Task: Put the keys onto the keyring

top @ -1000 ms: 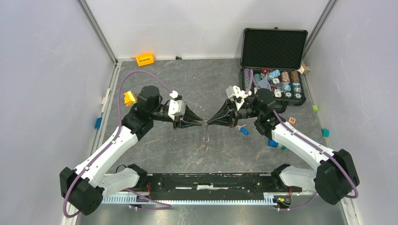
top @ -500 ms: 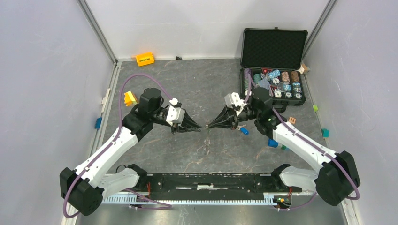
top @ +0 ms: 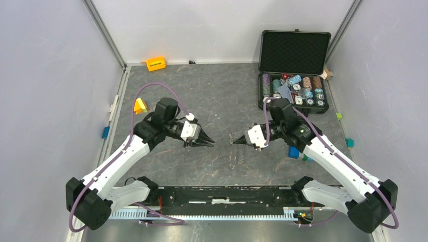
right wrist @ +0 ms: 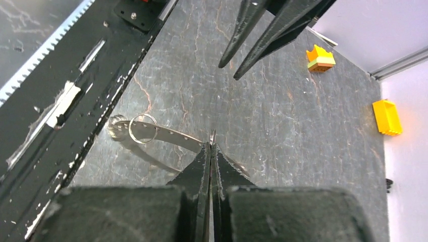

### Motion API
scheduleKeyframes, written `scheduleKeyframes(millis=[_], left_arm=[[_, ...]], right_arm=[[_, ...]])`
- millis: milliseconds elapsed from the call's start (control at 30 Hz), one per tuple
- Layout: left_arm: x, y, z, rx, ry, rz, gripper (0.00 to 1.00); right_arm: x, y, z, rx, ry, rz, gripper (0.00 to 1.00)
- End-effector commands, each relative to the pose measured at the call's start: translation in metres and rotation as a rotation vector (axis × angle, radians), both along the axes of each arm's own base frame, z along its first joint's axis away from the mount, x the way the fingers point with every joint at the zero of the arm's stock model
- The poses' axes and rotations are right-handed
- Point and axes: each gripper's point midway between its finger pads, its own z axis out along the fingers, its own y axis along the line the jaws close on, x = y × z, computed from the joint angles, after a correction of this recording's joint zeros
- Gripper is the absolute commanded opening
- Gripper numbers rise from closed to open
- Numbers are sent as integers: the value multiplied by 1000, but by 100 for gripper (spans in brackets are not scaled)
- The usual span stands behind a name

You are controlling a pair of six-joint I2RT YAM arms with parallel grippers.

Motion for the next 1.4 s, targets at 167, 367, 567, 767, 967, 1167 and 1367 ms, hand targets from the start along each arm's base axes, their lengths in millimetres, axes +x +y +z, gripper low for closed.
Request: scheduleKeyframes(millis=[167,367,567,767,967,1167,1367], left_arm=[[6,-3,-9,17,-48,-26,23],[7,-7,-16,26,-49,-41,22],[7,-9,-15,28,-45,-46,23],[9,-11,-9,31,-12,-33,23],[13,-14,-1,20,27,8,21],[29,-20,7,-16,25,84,21],[46,-27,18,-53,24,152,31]], right_arm=[[-12,-11,1,-36,-258,95,0],[-20,-11,-1,-37,-270,132,0],[-24,-7,-1,-11,-221,147,0],[-7,5,16,60,-37,57,0],[22,5,28,123,108,-83,0],[25,2,36,202,234,-87,0],[21,1,40,314,398,-100,0]])
